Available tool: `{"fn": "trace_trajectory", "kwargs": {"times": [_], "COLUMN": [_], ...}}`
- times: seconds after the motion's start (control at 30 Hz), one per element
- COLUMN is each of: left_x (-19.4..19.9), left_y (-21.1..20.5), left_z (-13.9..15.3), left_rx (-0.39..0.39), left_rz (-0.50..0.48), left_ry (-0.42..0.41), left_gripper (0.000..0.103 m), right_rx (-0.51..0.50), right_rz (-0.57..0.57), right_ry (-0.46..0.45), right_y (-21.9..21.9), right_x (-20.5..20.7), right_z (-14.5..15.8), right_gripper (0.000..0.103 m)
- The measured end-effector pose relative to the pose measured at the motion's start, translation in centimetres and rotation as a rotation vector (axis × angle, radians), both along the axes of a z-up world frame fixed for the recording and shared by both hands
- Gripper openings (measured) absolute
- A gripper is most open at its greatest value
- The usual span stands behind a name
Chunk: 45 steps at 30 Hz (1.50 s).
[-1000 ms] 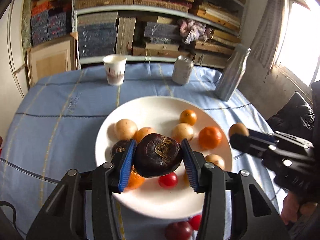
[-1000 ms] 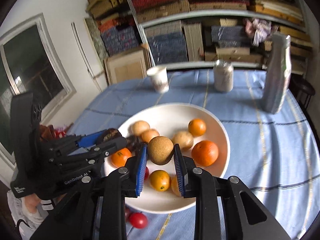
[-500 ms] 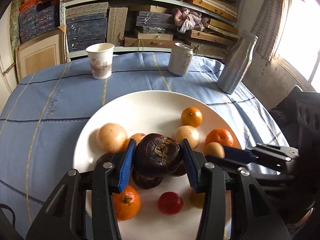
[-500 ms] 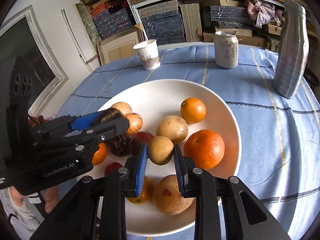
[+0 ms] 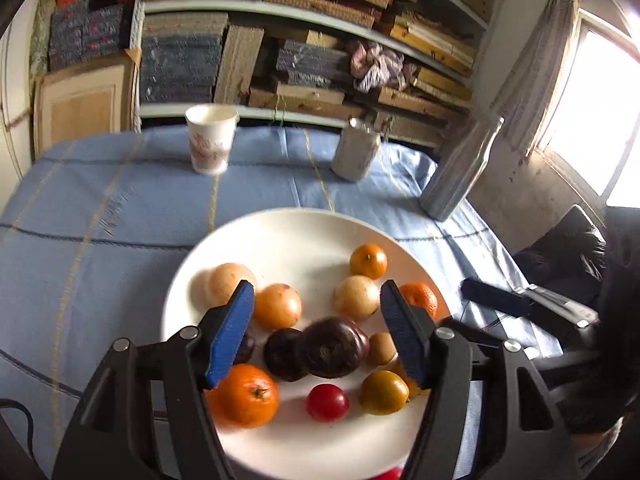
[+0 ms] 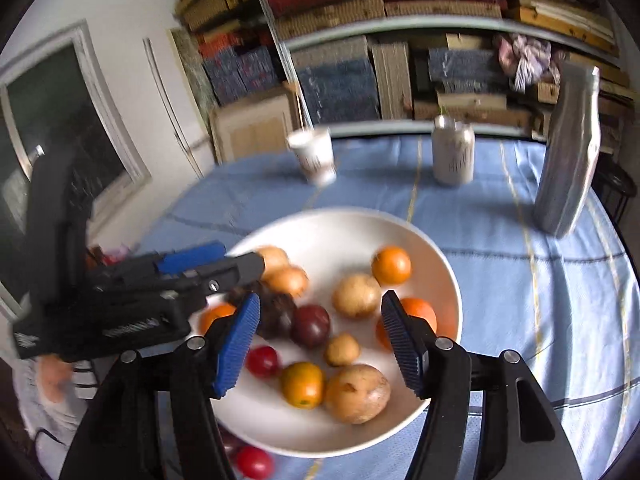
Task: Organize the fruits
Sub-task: 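Place the mangosteen on the plate with the left tool while the right tool places the pear, then move both open tools back toward the remaining fruit on the cloth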
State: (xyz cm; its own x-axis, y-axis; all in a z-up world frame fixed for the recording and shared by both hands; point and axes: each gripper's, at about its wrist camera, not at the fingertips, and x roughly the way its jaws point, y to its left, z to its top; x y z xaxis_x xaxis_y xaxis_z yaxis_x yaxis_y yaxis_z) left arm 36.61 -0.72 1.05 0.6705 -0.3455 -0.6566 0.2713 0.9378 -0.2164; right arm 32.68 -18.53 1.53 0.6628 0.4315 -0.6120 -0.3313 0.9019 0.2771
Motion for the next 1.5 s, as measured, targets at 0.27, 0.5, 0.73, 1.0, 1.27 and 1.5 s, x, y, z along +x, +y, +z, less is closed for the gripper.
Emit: {"fn": "trace_trajectory", "kwargs": {"times": [0.27,0.5,0.73,1.0,1.27,1.5], "left_x": [-4.4,-9.8,-14.7,-15.4,-14.5,-13.8], "left_y": [0.2,0.2,0.4,-0.9,-1.7,0.0], "left_z": [2.8,2.1,-3.2,-4.9,-6.4,-6.4], "left_rx": [0.072,0.129,0.180,0.211,0.238,0.273], "left_rz": [0.029,0.037,0.032,0.000,-0.019,0.036], "left_ry": [-0.095,-0.088,-0.007,0.007,0.041,0.023], "left_gripper": [0.076,0.076,0.076,0.076,0.076,0.088], "right_rx": [0.080,0.075,0.165,0.253,0.241,0.241], "right_rz": [0.016,0.006,-0.136,-0.248,-0.232,-0.228], "right_ry": [-0.151,-0.172,-0.059,0.048,0.051,0.051], "right_y": [-0.6,-0.8,-5.4,-8.6,-8.3,-8.3], "right_x": [-5.5,-10.5,-12.8,-11.9,-11.9,-11.9], "right_z": [5.6,5.1,-0.6,-3.6,-3.6,-3.6], "right_gripper": [0.073,0.081,0.083,0.086,0.086,0.086]}}
